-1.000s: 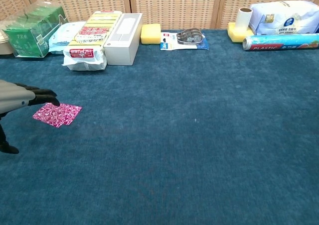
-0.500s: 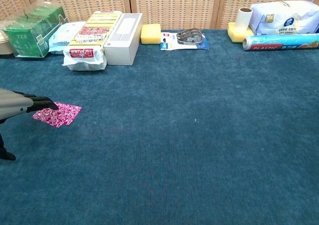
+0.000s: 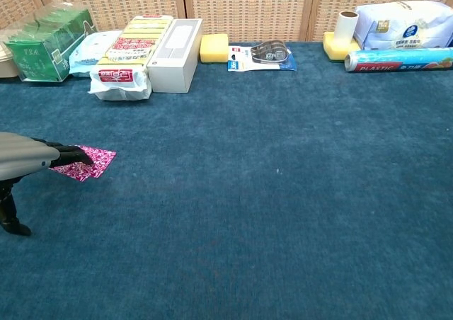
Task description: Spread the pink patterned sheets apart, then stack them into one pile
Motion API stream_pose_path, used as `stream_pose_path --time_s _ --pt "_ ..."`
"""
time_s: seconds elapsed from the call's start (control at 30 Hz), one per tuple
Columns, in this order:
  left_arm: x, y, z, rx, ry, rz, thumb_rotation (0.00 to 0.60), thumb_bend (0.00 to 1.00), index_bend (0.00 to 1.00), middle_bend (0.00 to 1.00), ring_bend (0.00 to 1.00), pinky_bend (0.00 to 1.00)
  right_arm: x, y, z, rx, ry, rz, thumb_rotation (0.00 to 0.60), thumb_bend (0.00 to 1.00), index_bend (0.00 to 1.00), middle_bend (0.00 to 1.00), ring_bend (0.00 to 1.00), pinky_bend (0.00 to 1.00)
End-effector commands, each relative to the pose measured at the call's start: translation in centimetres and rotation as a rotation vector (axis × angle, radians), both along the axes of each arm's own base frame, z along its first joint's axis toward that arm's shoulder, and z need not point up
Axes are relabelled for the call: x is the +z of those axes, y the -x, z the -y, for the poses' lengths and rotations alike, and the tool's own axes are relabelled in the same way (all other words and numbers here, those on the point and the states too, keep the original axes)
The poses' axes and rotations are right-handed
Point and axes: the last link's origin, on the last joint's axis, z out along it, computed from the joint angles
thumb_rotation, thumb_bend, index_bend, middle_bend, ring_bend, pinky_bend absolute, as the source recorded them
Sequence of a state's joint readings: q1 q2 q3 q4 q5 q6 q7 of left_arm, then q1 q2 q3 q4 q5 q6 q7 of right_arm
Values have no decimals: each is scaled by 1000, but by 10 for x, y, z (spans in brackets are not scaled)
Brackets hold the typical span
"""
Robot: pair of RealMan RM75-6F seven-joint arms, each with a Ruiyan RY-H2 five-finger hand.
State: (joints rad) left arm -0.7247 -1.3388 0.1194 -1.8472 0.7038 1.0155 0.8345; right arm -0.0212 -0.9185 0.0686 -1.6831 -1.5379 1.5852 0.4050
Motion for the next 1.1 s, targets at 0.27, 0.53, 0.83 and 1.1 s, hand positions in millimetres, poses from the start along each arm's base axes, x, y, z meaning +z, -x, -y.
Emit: stream_pose_path --time_s 0.27,0.53,0.83,1.1 --pt "-7 -14 4 -11 33 35 600 26 0 0 0 49 1 0 0 1 2 2 600 0 202 1 0 0" --pt "-13 -28 9 -26 70 66 600 26 0 0 0 49 1 0 0 0 0 3 600 0 203 0 0 0" --pt "5 -25 5 -7 19 78 600 25 0 0 0 49 -1 -1 0 4 -6 2 600 0 203 0 0 0" --pt "9 -3 -4 64 5 63 600 26 0 0 0 49 -2 -1 0 3 -7 1 600 0 203 1 0 0"
